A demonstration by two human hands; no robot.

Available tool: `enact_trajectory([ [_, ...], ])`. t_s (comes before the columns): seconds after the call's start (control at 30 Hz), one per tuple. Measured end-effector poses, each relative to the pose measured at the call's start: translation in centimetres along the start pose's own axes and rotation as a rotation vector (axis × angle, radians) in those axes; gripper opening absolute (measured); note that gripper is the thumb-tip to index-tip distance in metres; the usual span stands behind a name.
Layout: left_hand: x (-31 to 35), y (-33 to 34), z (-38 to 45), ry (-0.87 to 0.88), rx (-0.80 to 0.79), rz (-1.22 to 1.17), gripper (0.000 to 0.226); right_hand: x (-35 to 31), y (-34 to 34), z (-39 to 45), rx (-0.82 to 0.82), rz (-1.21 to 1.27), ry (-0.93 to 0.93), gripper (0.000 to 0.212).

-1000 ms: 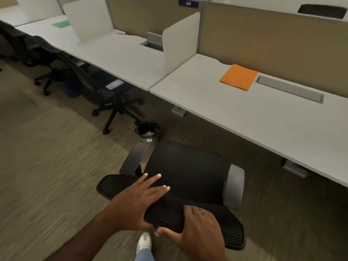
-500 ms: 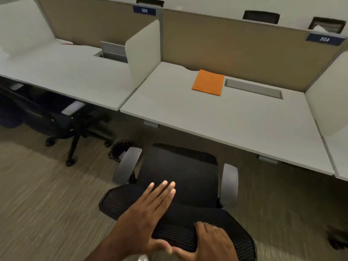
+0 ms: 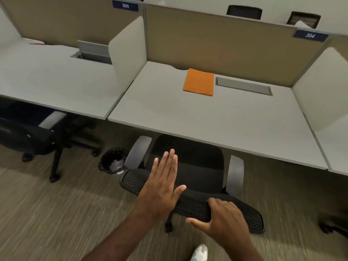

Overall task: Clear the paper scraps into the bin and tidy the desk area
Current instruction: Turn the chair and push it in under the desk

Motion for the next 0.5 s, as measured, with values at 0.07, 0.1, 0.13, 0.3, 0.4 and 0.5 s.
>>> enact_trajectory([
  [0.07, -0.1, 0.4, 1.5, 0.01, -0.01, 0.0, 0.083, 0.6, -0.1, 1.5, 0.017, -0.03, -0.007, 0.096],
  [0.1, -0.2, 0.6, 2.5, 0.01, -0.013, 0.0, 0.086, 1.0, -0.1, 2.3, 0.038, -0.038, -0.006, 0.094],
  [0.13, -0.2, 0.9, 3.5, 0.005, -0.014, 0.004, 0.087, 1.5, -0.3, 3.1, 0.057, -0.039, -0.004, 0.092],
  [0.3, -0.5, 2.7, 8.9, -0.034, -0.048, 0.031, 0.088, 4.4, -1.2, 7.6, 0.092, -0.022, -0.027, 0.085],
  [0.4, -0.7, 4.1, 11.8, -0.036, -0.089, 0.035, 0.088, 6.3, -1.2, 10.1, 0.087, -0.016, -0.042, 0.086],
  [0.5, -0.4, 5.5, 14.5, -0.049, -0.108, 0.046, 0.09, 8.5, -1.1, 12.3, 0.111, 0.012, -0.052, 0.09],
])
Point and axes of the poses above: each hand's wrist, its own z-axis towards the middle knuckle, its own y-axis out of the palm, x = y × z, the point moved 3 cm from there along z, towards the middle knuckle, and after that the axes turned 4 degrees about x, right-handed, at the moved point
